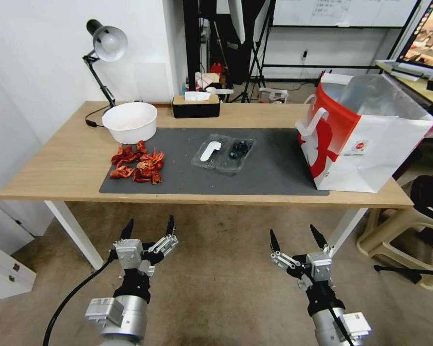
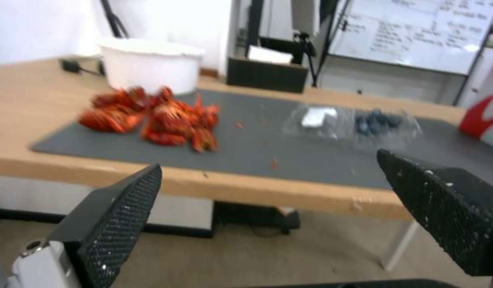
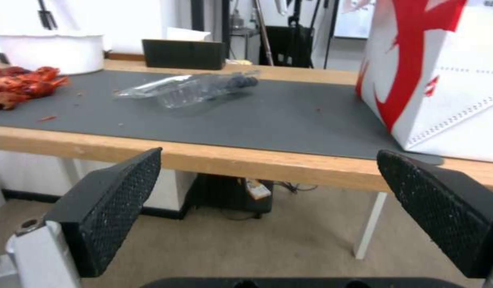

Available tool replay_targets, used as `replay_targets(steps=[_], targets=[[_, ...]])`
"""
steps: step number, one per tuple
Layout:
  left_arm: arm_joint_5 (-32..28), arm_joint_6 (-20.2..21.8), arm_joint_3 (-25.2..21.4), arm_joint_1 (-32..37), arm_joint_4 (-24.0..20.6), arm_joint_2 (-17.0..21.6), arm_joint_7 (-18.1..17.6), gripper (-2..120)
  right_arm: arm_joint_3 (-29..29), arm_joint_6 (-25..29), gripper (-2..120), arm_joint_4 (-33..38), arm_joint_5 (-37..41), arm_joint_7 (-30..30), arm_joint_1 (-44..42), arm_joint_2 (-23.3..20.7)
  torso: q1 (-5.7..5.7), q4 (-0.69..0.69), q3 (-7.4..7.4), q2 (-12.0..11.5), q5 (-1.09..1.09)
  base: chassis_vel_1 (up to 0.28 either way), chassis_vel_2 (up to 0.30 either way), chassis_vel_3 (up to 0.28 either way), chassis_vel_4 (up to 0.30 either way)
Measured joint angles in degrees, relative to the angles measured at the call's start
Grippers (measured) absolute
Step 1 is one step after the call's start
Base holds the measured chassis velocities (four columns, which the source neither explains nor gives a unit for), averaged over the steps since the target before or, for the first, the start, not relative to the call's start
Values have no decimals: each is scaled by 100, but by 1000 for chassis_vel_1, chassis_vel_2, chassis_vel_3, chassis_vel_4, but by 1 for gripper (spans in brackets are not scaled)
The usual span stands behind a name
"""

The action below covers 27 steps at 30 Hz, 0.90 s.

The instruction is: Close the takeout container lid, then place the container into the takeout bag.

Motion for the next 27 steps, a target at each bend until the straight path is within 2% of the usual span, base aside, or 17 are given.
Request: replay_targets(steps=[2,4,5,6,9,10,14,16,18,22,25,26,27], targets=[[-75,-85,35,-153,216,91,94,100,99,-317,100,25,231,-7,264,-97,0,-2,0,-1,-1,0,0,0,0],[-83,-121,32,-149,237,90,110,100,92,-424,100,16,366,-16,395,-174,0,-2,0,-1,1,0,0,0,0],[-82,-183,-3,-122,250,58,146,100,39,-734,100,-26,708,-2,725,-369,0,2,0,-1,1,0,0,0,0],[-82,-183,-3,-122,250,58,146,100,39,-734,100,-26,708,-2,725,-369,0,2,0,-1,1,0,0,0,0],[-67,-212,-66,-75,235,-6,184,100,-137,-1093,100,-215,1176,130,1366,-724,0,2,0,-1,1,0,0,0,0],[-67,-212,-66,-75,235,-6,184,100,-137,-1093,100,-215,1176,130,1366,-724,0,2,0,-1,1,0,0,0,0],[-61,-249,-162,-20,215,-41,199,100,-639,-1329,100,-691,1677,478,2368,-1060,0,0,0,-1,0,0,0,0,0],[-60,-255,-169,-15,215,-44,199,100,-712,-1353,100,-749,1711,529,2480,-1085,0,1,0,-1,2,0,0,0,0],[-54,-275,-212,20,214,-72,193,100,-1157,-1611,100,-1032,1894,943,3165,-1197,0,1,0,-1,0,0,0,0,0],[-50,-275,-234,47,214,-98,188,100,-1475,-1921,100,-1229,2018,1347,3725,-1231,0,1,0,-1,2,0,0,0,0],[-50,-288,-263,70,242,-127,179,100,-1958,-2554,100,-1513,2390,2067,4645,-1248,0,2,0,-1,0,0,0,0,0],[-50,-288,-263,70,242,-127,179,100,-1958,-2554,100,-1513,2390,2067,4645,-1248,0,2,0,-1,0,0,0,0,0],[-50,-301,-274,75,262,-138,178,100,-2139,-2842,100,-1614,2590,2336,4950,-1242,1,2,0,-1,2,0,0,0,0]])
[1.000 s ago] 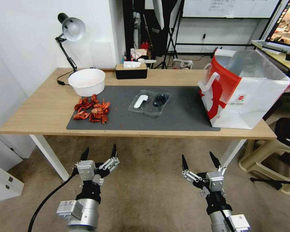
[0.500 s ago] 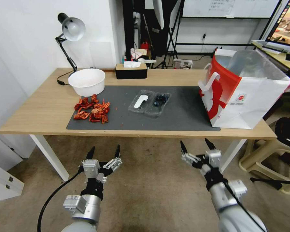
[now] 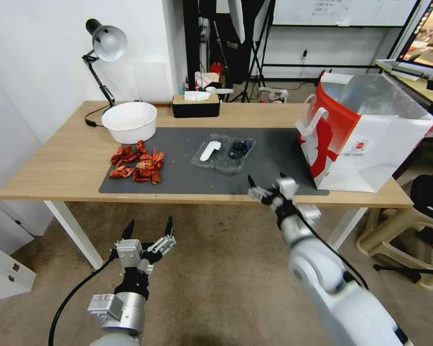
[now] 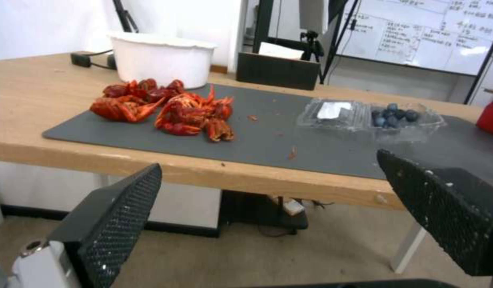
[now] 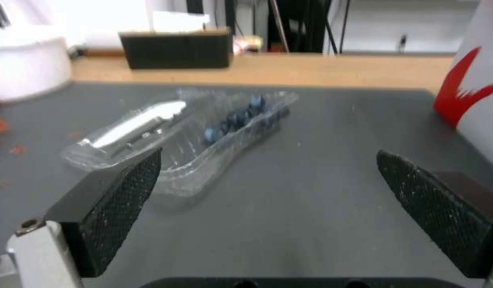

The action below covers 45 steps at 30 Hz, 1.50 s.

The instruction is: Close the takeout container lid, then place the container into the takeout bag.

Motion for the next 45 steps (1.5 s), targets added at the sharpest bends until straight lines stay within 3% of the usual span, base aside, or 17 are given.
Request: replay_targets(steps=[6,17,30,45], targets=[[-48,-41,-94,-42,102,39,143,100,-558,-933,100,-425,671,880,1092,166,0,-1,0,1,-2,0,0,0,0],[-270,-49,-275,-184,244,348,546,100,-1182,-1885,100,-1157,1301,2192,2131,398,0,-1,0,1,-1,0,0,0,0],[-289,-128,-251,-182,317,279,552,100,-1371,-1945,100,-1570,1398,2409,2307,493,0,-1,0,1,-1,0,0,0,0],[-279,-267,-198,-312,498,283,401,100,-1095,-1913,100,-1651,1614,2458,2149,403,-1,-1,-1,1,-1,0,0,0,0]])
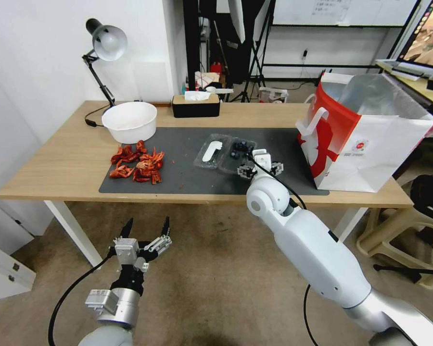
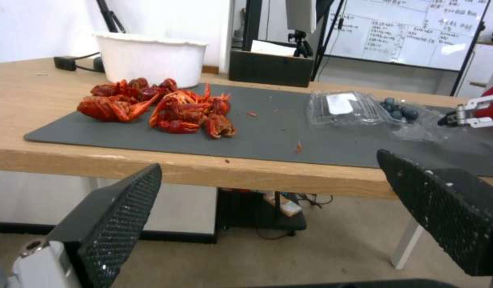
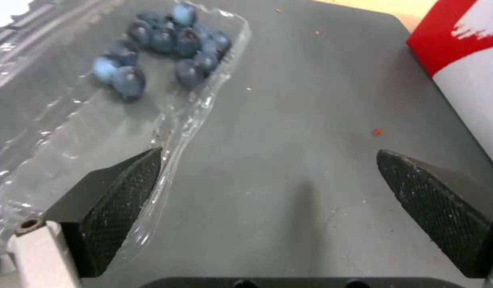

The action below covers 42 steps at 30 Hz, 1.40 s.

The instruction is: Close the takeout container lid, then place the container into the takeout bag.

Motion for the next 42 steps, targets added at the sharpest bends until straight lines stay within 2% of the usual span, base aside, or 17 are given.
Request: replay_targets(steps=[25,31,33,37,42], targets=[[28,-101,-19,35,14,-46,-27,100,274,61,100,84,-84,-375,-100,-167,0,0,0,0,0,0,0,0,0],[96,-145,-22,50,6,-64,-56,100,400,784,100,341,-504,-1178,-291,-258,0,0,0,0,0,0,0,0,0],[98,-148,-22,50,6,-65,-57,100,410,851,100,364,-547,-1245,-316,-269,0,0,0,0,0,0,0,0,0],[103,-160,-16,51,-6,-77,-58,100,552,1613,100,587,-1085,-1884,-704,-413,0,0,0,0,0,0,0,0,0],[90,-175,-4,54,-6,-89,-56,100,792,2106,100,793,-1397,-2238,-1143,-498,0,2,0,0,0,0,0,0,0]])
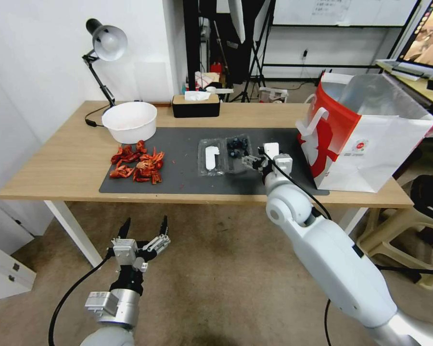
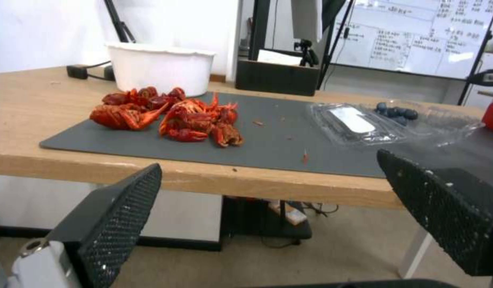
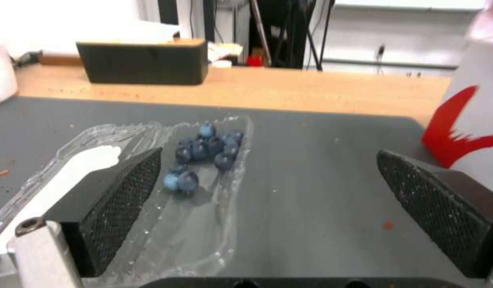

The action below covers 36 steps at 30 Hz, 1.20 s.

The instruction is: Close the takeout container lid, then place the container into the takeout bag.

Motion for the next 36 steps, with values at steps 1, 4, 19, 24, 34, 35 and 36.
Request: replay_targets(steps=[1,4,19,24,34,35,36], targets=[[-6,-1,7,2,0,-3,0,100,99,177,100,67,-115,-105,-179,-28,0,-1,0,0,0,0,0,0,0],[-33,-2,23,5,-4,-8,7,100,483,767,100,335,-397,-458,-819,-136,0,-2,0,0,1,0,0,0,0],[-112,-6,100,-7,27,58,57,100,2106,3373,100,1438,-1847,-1400,-4237,0,-1,-2,-1,2,-1,0,0,0,0],[-128,-9,125,-22,30,72,66,100,2162,3915,100,1464,-2069,-1504,-4879,161,-1,-2,-1,2,0,0,0,0,0],[-977,364,262,-77,-216,164,-44,100,2049,4188,100,1462,-2347,-1616,-5368,392,-1,-1,0,1,0,0,0,0,0],[-1136,412,267,-100,-263,190,-29,100,2031,4184,100,1453,-2375,-1618,-5368,399,-1,-1,0,0,-1,0,0,0,0],[-1136,412,267,-100,-263,190,-29,100,2031,4184,100,1453,-2375,-1618,-5368,399,-1,-1,0,0,-1,0,0,0,0]])
